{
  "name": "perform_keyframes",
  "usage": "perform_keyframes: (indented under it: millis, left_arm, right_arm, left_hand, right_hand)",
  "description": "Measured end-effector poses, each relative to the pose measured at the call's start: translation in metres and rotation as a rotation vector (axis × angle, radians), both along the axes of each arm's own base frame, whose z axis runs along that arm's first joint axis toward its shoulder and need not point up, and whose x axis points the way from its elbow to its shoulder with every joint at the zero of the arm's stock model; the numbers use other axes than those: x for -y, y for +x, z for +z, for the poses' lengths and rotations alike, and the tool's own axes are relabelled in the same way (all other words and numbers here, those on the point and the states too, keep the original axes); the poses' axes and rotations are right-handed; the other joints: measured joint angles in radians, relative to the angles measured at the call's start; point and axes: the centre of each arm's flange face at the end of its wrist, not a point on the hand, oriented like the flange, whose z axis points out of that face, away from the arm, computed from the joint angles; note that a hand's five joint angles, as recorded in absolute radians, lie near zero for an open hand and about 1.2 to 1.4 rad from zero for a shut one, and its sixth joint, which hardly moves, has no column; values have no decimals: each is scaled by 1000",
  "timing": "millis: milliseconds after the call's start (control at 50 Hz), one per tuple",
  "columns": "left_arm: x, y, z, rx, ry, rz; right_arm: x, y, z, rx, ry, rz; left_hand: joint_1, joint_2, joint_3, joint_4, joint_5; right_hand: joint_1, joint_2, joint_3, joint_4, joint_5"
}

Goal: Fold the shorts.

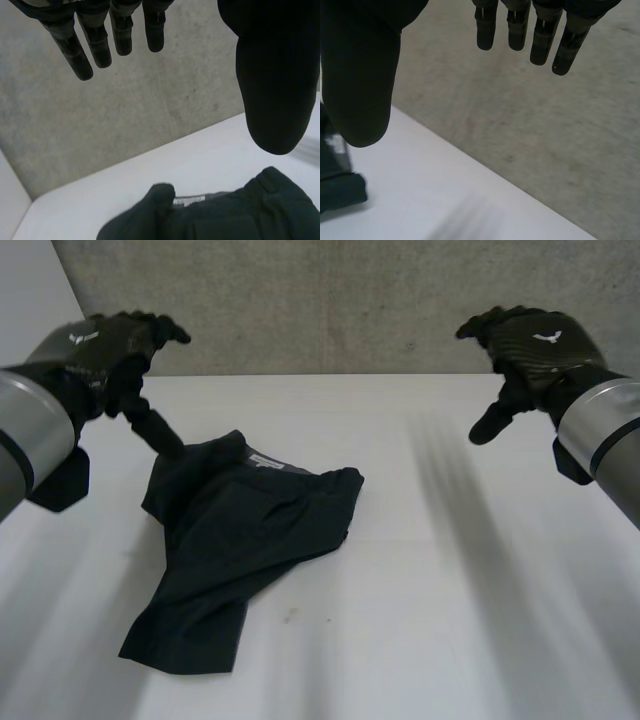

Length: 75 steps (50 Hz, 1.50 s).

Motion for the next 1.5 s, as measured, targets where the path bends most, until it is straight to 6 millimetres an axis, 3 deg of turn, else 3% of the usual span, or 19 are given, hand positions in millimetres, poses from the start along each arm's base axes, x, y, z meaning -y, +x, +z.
perform_keyframes:
  millis: [200, 280, 440, 620, 660, 680, 700, 720, 800, 980, 1000, 1020, 1100, 1160, 1260, 1340, 1420, 1460, 1500]
  left_arm:
    - [-23, 23, -65, -66, 146, 130]
    - [-37, 32, -94, -54, 200, 160]
    - [-41, 47, -135, -15, 283, 216]
    - [-22, 55, -163, 11, 370, 263]
    - [-18, 54, -174, 23, 404, 260]
    - [-17, 53, -177, 28, 415, 258]
    - [-17, 52, -181, 32, 424, 255]
    - [-15, 50, -185, 37, 437, 250]
    - [-13, 41, -194, 49, 458, 215]
    - [-5, 14, -182, 30, 406, 109]
    - [-1, 9, -173, 17, 378, 91]
    - [-1, 8, -171, 15, 372, 89]
    - [10, 1, -128, -31, 240, 63]
    - [13, 0, -79, -74, 84, 49]
    - [2, 7, 6, -135, -194, 42]
    - [-12, 14, 52, -171, -357, 42]
    - [-18, 15, 69, -187, -426, 39]
    - [-17, 15, 68, -186, -425, 37]
    - [-9, 9, 53, -169, -385, 24]
  right_arm:
    - [-24, 50, -49, -323, -22, 359]
    - [-30, 90, -79, -434, -80, 522]
    - [-9, 137, -139, -485, -115, 636]
    - [14, 155, -184, -554, -178, 638]
    - [18, 157, -194, -587, -202, 632]
    - [19, 158, -196, -593, -207, 630]
    - [19, 158, -196, -596, -210, 629]
    - [20, 158, -196, -604, -220, 626]
    - [20, 157, -181, -598, -243, 609]
    - [11, 142, -125, -549, -242, 539]
    - [5, 134, -104, -536, -239, 505]
    - [4, 132, -101, -534, -238, 498]
    - [-9, 115, -56, -505, -262, 422]
    - [-17, 103, -19, -476, -308, 360]
    - [-30, 85, 39, -410, -404, 263]
    - [-45, 70, 76, -362, -457, 206]
    - [-59, 59, 93, -347, -452, 188]
    - [-63, 56, 93, -354, -429, 193]
    - [-66, 55, 82, -384, -357, 212]
  left_hand:
    - [0, 0, 0, 0, 0]
    - [0, 0, 0, 0, 0]
    - [20, 28, 15, 24, 25]
    - [108, 121, 108, 120, 119]
    - [195, 203, 184, 196, 195]
    - [293, 280, 267, 280, 278]
    - [479, 444, 431, 444, 439]
    - [598, 550, 536, 548, 542]
    - [915, 925, 907, 916, 903]
    - [915, 971, 954, 975, 923]
    - [915, 972, 954, 975, 923]
    - [915, 972, 954, 975, 923]
    - [915, 973, 955, 976, 923]
    - [915, 974, 957, 976, 923]
    - [915, 974, 958, 976, 923]
    - [915, 974, 958, 976, 923]
    - [915, 975, 959, 977, 923]
    - [915, 975, 959, 977, 923]
    - [915, 975, 959, 977, 923]
  right_hand:
    - [0, 0, 0, 0, 0]
    - [0, 0, 0, 0, 0]
    - [0, 0, 0, 0, 0]
    - [12, 17, 21, 11, 11]
    - [398, 437, 448, 424, 378]
    - [528, 633, 618, 595, 523]
    - [528, 633, 618, 595, 523]
    - [683, 878, 862, 852, 774]
    - [756, 947, 947, 952, 895]
    - [759, 947, 947, 952, 908]
    - [765, 947, 947, 952, 908]
    - [765, 947, 947, 952, 908]
    - [765, 947, 947, 956, 908]
    - [765, 947, 947, 956, 908]
    - [770, 947, 947, 956, 908]
    - [770, 947, 947, 956, 908]
    - [773, 947, 958, 956, 908]
    - [776, 947, 963, 956, 908]
    - [776, 947, 967, 956, 917]
